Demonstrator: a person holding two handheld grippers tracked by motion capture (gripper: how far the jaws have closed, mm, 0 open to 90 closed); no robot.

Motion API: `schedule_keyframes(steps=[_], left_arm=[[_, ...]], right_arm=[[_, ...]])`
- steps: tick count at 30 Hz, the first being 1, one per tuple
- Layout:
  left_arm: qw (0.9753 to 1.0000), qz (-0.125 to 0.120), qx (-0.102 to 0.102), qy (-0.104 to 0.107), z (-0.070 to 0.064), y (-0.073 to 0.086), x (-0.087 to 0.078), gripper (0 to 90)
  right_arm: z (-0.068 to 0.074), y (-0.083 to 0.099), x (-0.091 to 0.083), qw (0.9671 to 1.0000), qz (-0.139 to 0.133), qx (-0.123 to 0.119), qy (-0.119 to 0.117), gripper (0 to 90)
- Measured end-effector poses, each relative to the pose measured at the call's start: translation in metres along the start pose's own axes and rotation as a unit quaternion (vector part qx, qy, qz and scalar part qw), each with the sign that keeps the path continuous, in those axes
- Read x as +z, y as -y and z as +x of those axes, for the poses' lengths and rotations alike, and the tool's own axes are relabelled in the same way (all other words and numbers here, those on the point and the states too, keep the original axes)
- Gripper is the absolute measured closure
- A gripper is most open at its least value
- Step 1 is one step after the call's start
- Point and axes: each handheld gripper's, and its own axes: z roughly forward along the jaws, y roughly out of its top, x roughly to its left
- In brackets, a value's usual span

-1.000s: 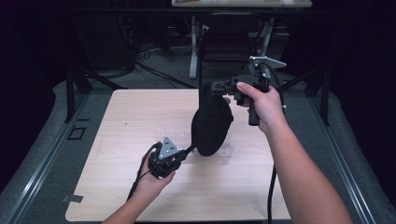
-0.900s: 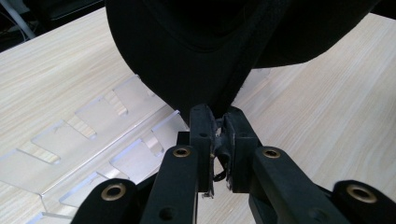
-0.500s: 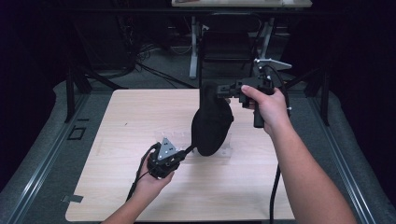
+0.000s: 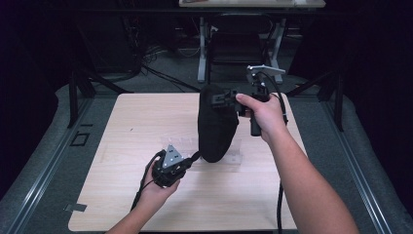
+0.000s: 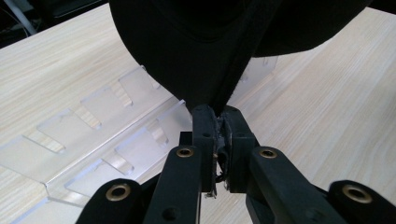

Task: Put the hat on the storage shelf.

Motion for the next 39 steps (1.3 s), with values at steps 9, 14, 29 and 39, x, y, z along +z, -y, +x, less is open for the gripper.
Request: schedule_keyframes(steps=[9,14,29,39], left_arm=[[1.0000,0.005,-0.001,-0.004,0.003,0.007,0.000,86.2],[0.9995,0.012,0.020,-0.019,0.001,0.011,0.001,86.5],[0.9986,0.035,0.010,-0.038,0.006,0.032,0.012,86.3],[0.9990,0.035,-0.009,-0.028,0.010,0.043,0.014,90.0]], right_arm=[[0.008,0.003,0.018,0.9998,0.020,-0.010,0.000,78.2],[0.006,0.002,0.013,0.9998,0.014,-0.011,0.004,78.0],[-0.006,0.004,-0.003,0.9999,0.001,-0.003,0.013,77.8],[-0.012,0.011,-0.014,0.9989,-0.009,-0.016,0.044,76.2]])
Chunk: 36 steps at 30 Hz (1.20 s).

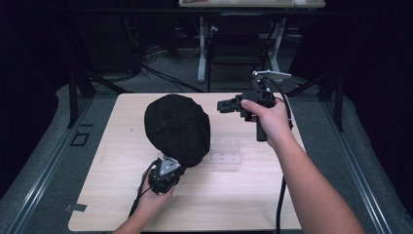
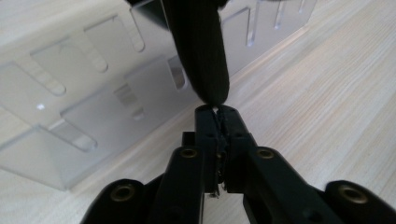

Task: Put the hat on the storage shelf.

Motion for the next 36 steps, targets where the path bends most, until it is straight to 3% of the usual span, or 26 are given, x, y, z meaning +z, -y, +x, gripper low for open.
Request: schedule_keyframes(steps=[2,4,6,11,15,16,20,22,23,26,29,30,31,32,33,34,35,36], left_arm=[[0.9998,0.005,-0.016,-0.008,0.001,0.004,0.002,90.0],[0.9998,0.003,-0.017,-0.008,0.001,0.004,0.002,90.0],[0.9997,0.005,-0.021,-0.007,0.003,0.003,-0.001,90.0],[0.9998,0.005,-0.022,-0.002,0.006,0.005,-0.005,86.5],[0.9997,0.006,-0.023,0.001,0.010,0.006,-0.012,77.8],[0.9994,0.005,-0.034,0.006,0.012,0.008,-0.017,71.2],[0.9990,0.007,-0.041,0.017,0.019,0.012,-0.024,60.3],[0.9979,0.007,-0.060,0.023,0.025,0.017,-0.030,57.7],[0.9979,0.007,-0.060,0.023,0.025,0.017,-0.030,57.1],[0.9971,0.008,-0.071,0.025,0.031,0.021,-0.035,55.8],[0.9972,0.002,-0.073,0.015,0.035,0.025,-0.041,54.3],[0.9967,-0.005,-0.081,0.011,0.038,0.028,-0.044,53.8],[0.9967,-0.005,-0.081,0.011,0.038,0.028,-0.044,53.6],[0.9956,-0.008,-0.092,0.010,0.043,0.032,-0.045,53.5],[0.9956,-0.008,-0.092,0.010,0.043,0.032,-0.045,53.3],[0.9949,-0.008,-0.100,0.010,0.044,0.034,-0.046,53.2],[0.9946,-0.009,-0.103,0.006,0.046,0.036,-0.045,53.2],[0.9945,-0.004,-0.105,0.006,0.047,0.037,-0.046,53.1]], right_arm=[[-0.001,0.003,-0.002,0.9999,0.001,-0.006,0.009,75.9],[-0.001,0.005,-0.003,0.9999,0.001,-0.007,0.013,75.6],[-0.002,0.010,-0.007,0.9992,0.003,-0.021,0.034,75.4],[-0.004,0.017,-0.014,0.9988,-0.001,-0.026,0.040,74.4],[-0.005,0.028,-0.019,0.9961,-0.006,-0.044,0.076,74.0],[-0.005,0.033,-0.023,0.9933,-0.011,-0.059,0.099,73.5],[-0.008,0.041,-0.027,0.9908,-0.020,-0.068,0.116,71.5],[-0.013,0.050,-0.029,0.9863,-0.022,-0.085,0.139,69.3],[-0.013,0.050,-0.029,0.9863,-0.022,-0.085,0.139,69.3],[-0.016,0.058,-0.030,0.9794,-0.026,-0.105,0.171,67.5],[-0.020,0.066,-0.032,0.9766,-0.028,-0.110,0.183,66.3],[-0.024,0.072,-0.032,0.9735,-0.028,-0.115,0.196,65.9],[-0.024,0.072,-0.032,0.9735,-0.028,-0.115,0.196,65.9],[-0.028,0.078,-0.032,0.9693,-0.029,-0.123,0.211,65.3],[-0.028,0.078,-0.032,0.9693,-0.029,-0.123,0.211,65.3],[-0.032,0.083,-0.030,0.9660,-0.028,-0.125,0.225,64.7],[-0.032,0.083,-0.030,0.9660,-0.028,-0.125,0.225,64.7],[-0.034,0.085,-0.029,0.9608,-0.025,-0.132,0.243,64.4]])
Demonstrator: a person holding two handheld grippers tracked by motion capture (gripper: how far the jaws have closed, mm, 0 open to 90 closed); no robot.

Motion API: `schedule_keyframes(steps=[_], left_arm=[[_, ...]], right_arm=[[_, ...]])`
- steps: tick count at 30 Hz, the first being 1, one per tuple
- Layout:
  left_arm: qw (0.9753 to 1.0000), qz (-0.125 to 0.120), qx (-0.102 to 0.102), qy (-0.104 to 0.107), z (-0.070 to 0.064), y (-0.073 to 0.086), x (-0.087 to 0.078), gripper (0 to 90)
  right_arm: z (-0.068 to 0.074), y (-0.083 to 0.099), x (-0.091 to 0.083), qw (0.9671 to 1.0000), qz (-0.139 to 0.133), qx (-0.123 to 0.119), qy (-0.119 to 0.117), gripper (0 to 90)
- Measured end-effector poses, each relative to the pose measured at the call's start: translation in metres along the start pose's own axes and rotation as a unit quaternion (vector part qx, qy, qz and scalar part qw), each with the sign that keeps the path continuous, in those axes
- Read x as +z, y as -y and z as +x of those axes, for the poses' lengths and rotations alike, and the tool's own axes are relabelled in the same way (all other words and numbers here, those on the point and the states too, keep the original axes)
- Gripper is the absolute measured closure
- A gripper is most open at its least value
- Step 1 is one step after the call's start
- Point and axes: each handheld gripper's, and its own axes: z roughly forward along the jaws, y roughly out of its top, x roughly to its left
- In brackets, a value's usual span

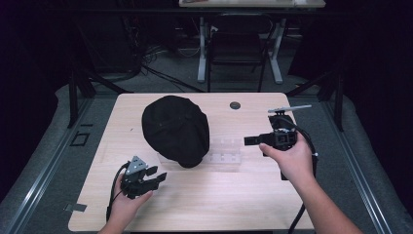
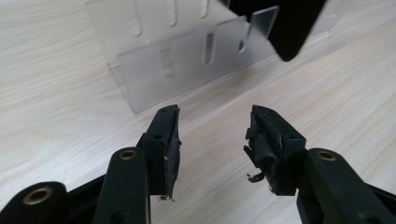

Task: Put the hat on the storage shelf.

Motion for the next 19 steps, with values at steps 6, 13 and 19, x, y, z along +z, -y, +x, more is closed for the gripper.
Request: schedule_keyframes(steps=[6,13,19], left_arm=[[0.9999,-0.003,-0.010,-0.003,0.005,0.002,0.000,51.7],[0.9999,-0.008,-0.010,0.000,0.004,0.005,0.002,48.6],[0.9998,-0.007,-0.009,0.015,0.003,0.004,0.004,44.9]], right_arm=[[0.000,0.017,0.009,0.9989,0.004,-0.027,0.037,63.4],[-0.006,0.041,0.019,0.9980,0.002,-0.037,0.052,62.9],[-0.014,0.068,0.031,0.9958,-0.014,-0.049,0.077,61.5]])
